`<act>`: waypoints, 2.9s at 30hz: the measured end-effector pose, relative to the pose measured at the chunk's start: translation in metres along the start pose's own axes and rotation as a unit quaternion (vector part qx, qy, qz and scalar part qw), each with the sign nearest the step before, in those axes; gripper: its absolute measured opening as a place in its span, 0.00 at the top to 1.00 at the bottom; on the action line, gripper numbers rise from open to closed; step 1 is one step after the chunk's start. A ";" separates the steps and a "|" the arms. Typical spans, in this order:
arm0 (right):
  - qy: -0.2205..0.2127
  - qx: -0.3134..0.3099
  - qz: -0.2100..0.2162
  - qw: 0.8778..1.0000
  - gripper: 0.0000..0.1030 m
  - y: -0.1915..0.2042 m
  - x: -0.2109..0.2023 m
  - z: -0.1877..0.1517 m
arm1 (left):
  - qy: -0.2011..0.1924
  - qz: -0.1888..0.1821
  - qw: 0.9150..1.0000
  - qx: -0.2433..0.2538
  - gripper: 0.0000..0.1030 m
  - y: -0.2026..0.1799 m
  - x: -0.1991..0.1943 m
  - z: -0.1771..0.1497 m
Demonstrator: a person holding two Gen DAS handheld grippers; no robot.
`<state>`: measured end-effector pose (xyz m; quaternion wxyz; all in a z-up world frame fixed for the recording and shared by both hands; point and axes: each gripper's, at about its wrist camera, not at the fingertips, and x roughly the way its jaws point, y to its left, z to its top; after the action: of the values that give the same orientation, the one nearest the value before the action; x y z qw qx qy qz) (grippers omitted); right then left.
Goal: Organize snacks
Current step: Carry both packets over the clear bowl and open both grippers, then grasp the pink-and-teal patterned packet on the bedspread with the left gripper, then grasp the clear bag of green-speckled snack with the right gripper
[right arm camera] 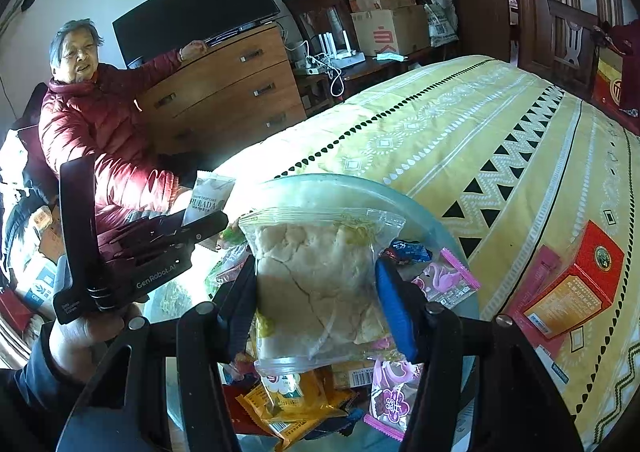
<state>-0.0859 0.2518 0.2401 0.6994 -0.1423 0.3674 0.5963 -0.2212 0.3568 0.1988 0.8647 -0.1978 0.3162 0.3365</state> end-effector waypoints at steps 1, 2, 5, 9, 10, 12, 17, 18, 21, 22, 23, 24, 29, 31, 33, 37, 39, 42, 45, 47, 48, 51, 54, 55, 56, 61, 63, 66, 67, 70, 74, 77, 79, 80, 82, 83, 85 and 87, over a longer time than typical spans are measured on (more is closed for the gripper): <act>0.000 0.001 0.000 1.000 0.37 0.000 0.000 0.000 | 0.001 0.000 1.000 0.001 0.61 0.001 0.001 0.001; -0.002 0.002 -0.001 1.000 0.36 -0.001 0.000 -0.001 | 0.001 0.003 1.000 0.001 0.59 0.001 0.001 0.001; -0.010 0.005 -0.005 1.000 0.25 -0.002 -0.005 -0.001 | -0.003 0.014 1.000 0.000 0.44 0.002 0.000 0.002; -0.027 0.011 -0.008 1.000 0.24 -0.006 -0.023 -0.008 | -0.015 0.031 0.999 -0.002 0.24 0.002 -0.005 0.003; -0.035 0.012 -0.011 0.999 0.23 -0.009 -0.032 -0.013 | -0.019 0.032 0.999 -0.004 0.22 0.002 -0.008 0.003; -0.052 0.022 -0.022 0.998 0.21 -0.019 -0.053 -0.030 | -0.024 0.025 0.999 -0.006 0.21 -0.001 -0.014 0.004; -0.095 0.080 -0.069 0.990 0.19 -0.058 -0.116 -0.107 | -0.045 -0.024 0.998 0.025 0.20 -0.042 -0.039 0.001; -0.100 0.097 -0.084 0.987 0.18 -0.069 -0.131 -0.136 | -0.052 -0.045 0.997 0.040 0.20 -0.058 -0.048 -0.002; -0.079 0.144 -0.129 0.978 0.17 -0.098 -0.154 -0.213 | -0.068 -0.126 0.985 0.099 0.20 -0.121 -0.074 -0.014; -0.067 0.164 -0.138 0.974 0.17 -0.108 -0.160 -0.239 | -0.070 -0.154 0.977 0.126 0.20 -0.146 -0.082 -0.020; -0.056 0.184 -0.145 0.971 0.17 -0.118 -0.164 -0.262 | -0.068 -0.179 0.970 0.151 0.20 -0.171 -0.090 -0.027; -0.038 0.212 -0.155 0.964 0.17 -0.132 -0.170 -0.294 | -0.063 -0.205 0.961 0.174 0.20 -0.195 -0.096 -0.036; -0.013 0.292 -0.184 0.938 0.17 -0.173 -0.208 -0.386 | 0.007 -0.303 0.922 0.240 0.20 -0.300 -0.091 -0.092; -0.016 0.307 -0.192 0.932 0.17 -0.186 -0.223 -0.406 | 0.053 -0.314 0.914 0.250 0.20 -0.331 -0.064 -0.115; -0.018 0.311 -0.196 0.930 0.17 -0.194 -0.232 -0.413 | 0.097 -0.308 0.908 0.267 0.21 -0.357 -0.032 -0.140; -0.024 0.315 -0.195 0.928 0.17 -0.211 -0.244 -0.431 | 0.151 -0.294 0.893 0.306 0.22 -0.398 0.031 -0.180; -0.027 0.323 -0.190 0.927 0.17 -0.220 -0.247 -0.439 | 0.148 -0.282 0.892 0.321 0.21 -0.411 0.052 -0.194; -0.029 0.336 -0.181 0.924 0.17 -0.232 -0.250 -0.449 | 0.135 -0.267 0.890 0.343 0.20 -0.426 0.077 -0.205; -0.031 0.347 -0.174 0.921 0.17 -0.240 -0.253 -0.460 | 0.139 -0.267 0.885 0.355 0.20 -0.438 0.095 -0.211; -0.033 0.357 -0.168 0.918 0.17 -0.244 -0.254 -0.467 | 0.144 -0.265 0.882 0.363 0.20 -0.440 0.105 -0.212; -0.033 0.359 -0.167 0.918 0.17 -0.246 -0.254 -0.468 | 0.148 -0.265 0.880 0.365 0.19 -0.443 0.109 -0.214; -0.037 0.362 -0.164 0.917 0.17 -0.249 -0.255 -0.472 | 0.160 -0.276 0.873 0.368 0.17 -0.444 0.110 -0.220; -0.038 0.362 -0.166 0.917 0.17 -0.248 -0.253 -0.471 | 0.217 -0.338 0.838 0.369 0.18 -0.447 0.096 -0.229; -0.038 0.362 -0.167 0.916 0.17 -0.249 -0.253 -0.471 | 0.241 -0.364 0.820 0.370 0.18 -0.448 0.088 -0.234; -0.039 0.362 -0.168 0.916 0.17 -0.249 -0.252 -0.470 | 0.255 -0.390 0.807 0.363 0.23 -0.446 0.079 -0.236; -0.041 0.358 -0.172 0.917 0.16 -0.246 -0.250 -0.465 | 0.226 -0.386 0.838 0.313 0.25 -0.431 0.059 -0.226; -0.041 0.358 -0.172 0.917 0.16 -0.246 -0.250 -0.465 | 0.209 -0.350 0.867 0.287 0.25 -0.430 0.061 -0.222; -0.041 0.357 -0.171 0.917 0.16 -0.247 -0.250 -0.465 | 0.201 -0.326 0.880 0.280 0.25 -0.441 0.064 -0.227; -0.041 0.357 -0.171 0.918 0.16 -0.247 -0.250 -0.465 | 0.199 -0.320 0.881 0.286 0.25 -0.445 0.065 -0.230; -0.040 0.350 -0.175 0.920 0.16 -0.246 -0.253 -0.463 | 0.204 -0.293 0.888 0.289 0.25 -0.457 0.074 -0.240; -0.039 0.335 -0.186 0.923 0.16 -0.252 -0.256 -0.454 | 0.187 -0.259 0.900 0.298 0.31 -0.463 0.078 -0.248; -0.044 0.320 -0.198 0.925 0.16 -0.261 -0.259 -0.440 | 0.180 -0.251 0.904 0.296 0.60 -0.458 0.080 -0.243; -0.046 0.307 -0.210 0.927 0.16 -0.272 -0.259 -0.427 | 0.180 -0.253 0.907 0.284 0.61 -0.452 0.081 -0.237; -0.045 0.302 -0.216 0.928 0.16 -0.279 -0.258 -0.420 | 0.176 -0.252 0.910 0.279 0.61 -0.447 0.079 -0.234; -0.039 0.288 -0.228 0.929 0.16 -0.294 -0.252 -0.405 | 0.169 -0.250 0.915 0.269 0.61 -0.437 0.075 -0.228; -0.034 0.280 -0.235 0.930 0.16 -0.301 -0.248 -0.399 | 0.166 -0.250 0.917 0.265 0.61 -0.433 0.074 -0.225; -0.023 0.268 -0.244 0.932 0.16 -0.319 -0.235 -0.384 | 0.162 -0.248 0.920 0.256 0.61 -0.425 0.070 -0.220; -0.012 0.260 -0.248 0.933 0.16 -0.334 -0.222 -0.372 | 0.161 -0.249 0.922 0.248 0.61 -0.418 0.067 -0.215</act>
<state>0.0955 -0.2302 0.0558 0.8420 -0.0347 0.4543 0.2889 0.0242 -0.0227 0.0518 0.8795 -0.1010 0.4648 -0.0153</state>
